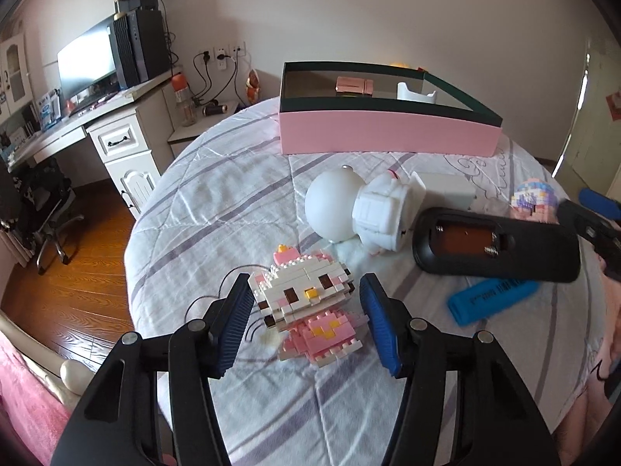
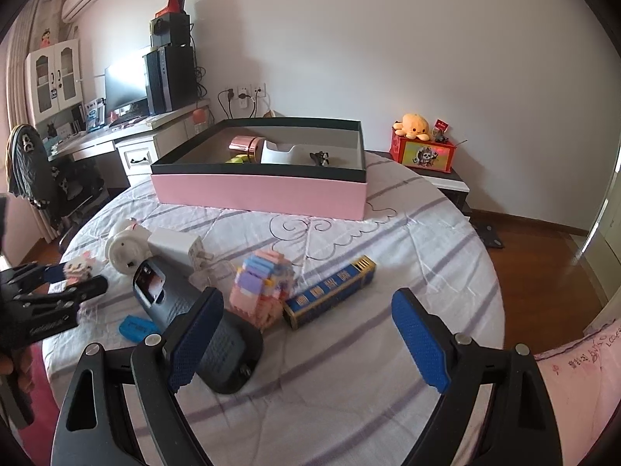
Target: Organize rigid objects
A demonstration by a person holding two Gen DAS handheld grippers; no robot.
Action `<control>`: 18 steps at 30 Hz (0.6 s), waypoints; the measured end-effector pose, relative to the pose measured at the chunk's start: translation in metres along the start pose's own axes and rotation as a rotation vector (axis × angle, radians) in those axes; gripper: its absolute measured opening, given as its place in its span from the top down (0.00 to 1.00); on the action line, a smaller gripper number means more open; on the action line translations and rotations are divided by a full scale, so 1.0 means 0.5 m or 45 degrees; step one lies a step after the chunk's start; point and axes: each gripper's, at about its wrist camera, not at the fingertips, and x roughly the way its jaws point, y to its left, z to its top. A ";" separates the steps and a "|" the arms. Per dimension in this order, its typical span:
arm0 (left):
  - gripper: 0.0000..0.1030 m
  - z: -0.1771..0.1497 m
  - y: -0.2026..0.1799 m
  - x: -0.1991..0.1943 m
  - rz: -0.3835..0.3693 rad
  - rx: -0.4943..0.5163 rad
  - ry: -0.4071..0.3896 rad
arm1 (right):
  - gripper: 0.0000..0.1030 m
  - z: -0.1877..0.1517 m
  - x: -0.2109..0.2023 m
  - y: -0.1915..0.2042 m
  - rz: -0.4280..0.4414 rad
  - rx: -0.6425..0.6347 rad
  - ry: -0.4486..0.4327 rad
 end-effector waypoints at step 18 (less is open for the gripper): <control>0.44 -0.020 0.001 0.000 -0.011 0.008 0.023 | 0.76 0.021 0.076 0.016 0.124 -0.033 0.083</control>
